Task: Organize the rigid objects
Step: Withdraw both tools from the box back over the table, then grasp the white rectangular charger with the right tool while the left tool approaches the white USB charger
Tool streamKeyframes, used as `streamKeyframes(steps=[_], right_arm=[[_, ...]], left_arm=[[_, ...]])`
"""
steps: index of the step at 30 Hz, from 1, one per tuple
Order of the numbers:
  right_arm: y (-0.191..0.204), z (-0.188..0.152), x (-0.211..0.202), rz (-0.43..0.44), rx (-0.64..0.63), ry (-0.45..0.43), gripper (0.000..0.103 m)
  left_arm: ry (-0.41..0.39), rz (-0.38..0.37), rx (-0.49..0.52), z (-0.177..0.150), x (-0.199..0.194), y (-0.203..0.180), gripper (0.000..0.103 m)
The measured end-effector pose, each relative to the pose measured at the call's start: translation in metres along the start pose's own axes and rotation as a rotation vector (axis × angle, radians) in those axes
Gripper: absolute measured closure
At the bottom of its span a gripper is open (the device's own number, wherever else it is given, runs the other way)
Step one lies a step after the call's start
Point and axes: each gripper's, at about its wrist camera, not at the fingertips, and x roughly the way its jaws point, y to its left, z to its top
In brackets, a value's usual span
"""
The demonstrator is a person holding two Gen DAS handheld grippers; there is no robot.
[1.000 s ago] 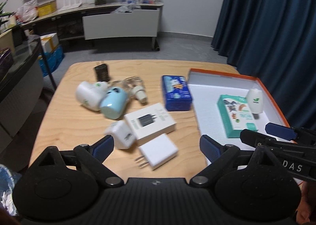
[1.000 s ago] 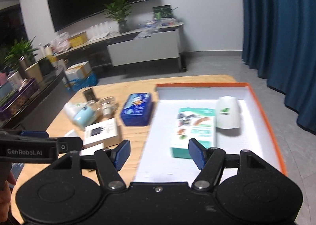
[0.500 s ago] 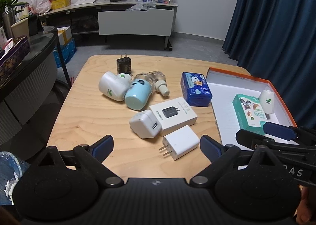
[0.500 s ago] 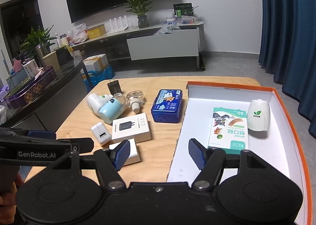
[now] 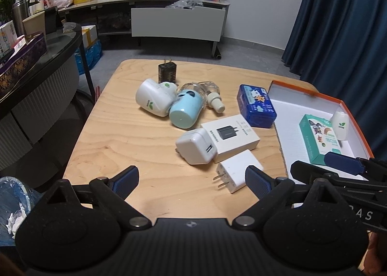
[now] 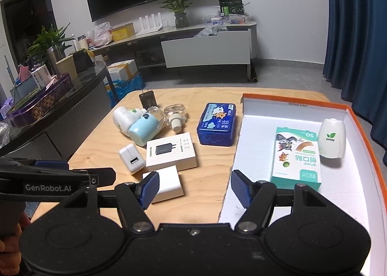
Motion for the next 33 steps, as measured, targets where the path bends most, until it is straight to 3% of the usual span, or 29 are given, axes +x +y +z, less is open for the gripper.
streamKeyframes(steps=[33], right_arm=[[0.013, -0.007, 0.029, 0.032, -0.031, 0.064, 0.024]], left_arm=[[0.019, 0.020, -0.026, -0.004, 0.014, 0.025, 0.002]])
